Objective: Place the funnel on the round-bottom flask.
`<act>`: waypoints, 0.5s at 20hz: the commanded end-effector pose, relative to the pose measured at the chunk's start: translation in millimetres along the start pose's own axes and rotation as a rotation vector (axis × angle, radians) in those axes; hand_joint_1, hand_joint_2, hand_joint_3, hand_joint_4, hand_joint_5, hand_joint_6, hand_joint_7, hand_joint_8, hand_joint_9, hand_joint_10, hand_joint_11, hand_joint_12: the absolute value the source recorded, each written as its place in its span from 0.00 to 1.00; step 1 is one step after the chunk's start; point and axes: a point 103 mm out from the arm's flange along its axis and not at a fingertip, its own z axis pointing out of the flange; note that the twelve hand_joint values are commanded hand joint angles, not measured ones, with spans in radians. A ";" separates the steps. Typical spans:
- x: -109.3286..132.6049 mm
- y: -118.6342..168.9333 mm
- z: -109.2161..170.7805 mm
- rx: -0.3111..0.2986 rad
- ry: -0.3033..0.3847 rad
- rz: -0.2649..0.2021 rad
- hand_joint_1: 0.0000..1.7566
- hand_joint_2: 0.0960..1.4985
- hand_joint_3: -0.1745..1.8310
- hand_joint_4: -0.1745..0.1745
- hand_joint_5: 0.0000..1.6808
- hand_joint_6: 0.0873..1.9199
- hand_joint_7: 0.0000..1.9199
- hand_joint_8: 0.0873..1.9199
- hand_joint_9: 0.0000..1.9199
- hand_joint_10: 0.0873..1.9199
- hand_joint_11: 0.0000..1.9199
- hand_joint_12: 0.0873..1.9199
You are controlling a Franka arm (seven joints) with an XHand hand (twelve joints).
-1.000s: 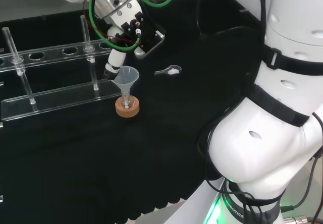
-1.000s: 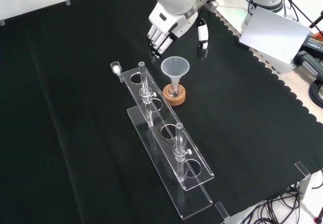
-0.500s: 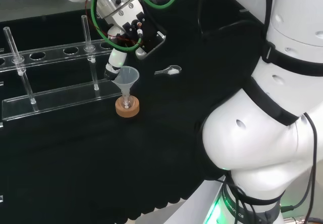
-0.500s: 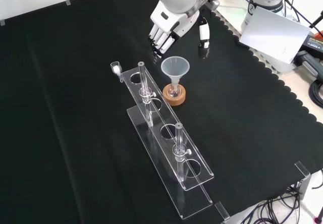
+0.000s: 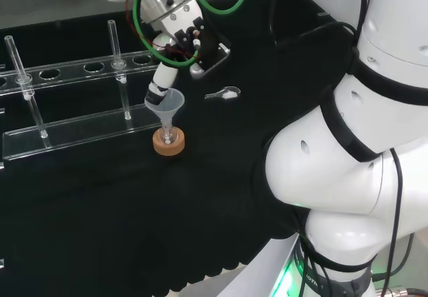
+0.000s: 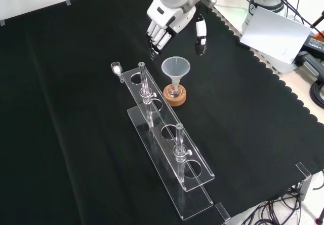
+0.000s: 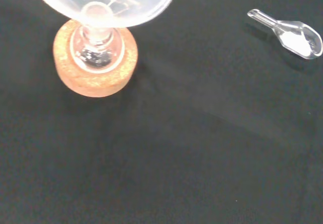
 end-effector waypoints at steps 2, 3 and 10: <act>-72.9 -10.9 12.8 -0.094 0.162 0.050 0.23 0.42 0.17 0.33 0.16 0.00 0.11 0.35 0.27 0.32 0.23 0.71; -76.1 -11.4 12.9 -0.096 0.165 0.052 0.23 0.42 0.17 0.33 0.16 0.00 0.11 0.35 0.27 0.32 0.23 0.71; -95.9 -10.0 18.2 -0.108 0.217 0.053 0.23 0.42 0.17 0.33 0.16 0.00 0.12 0.35 0.28 0.31 0.23 0.71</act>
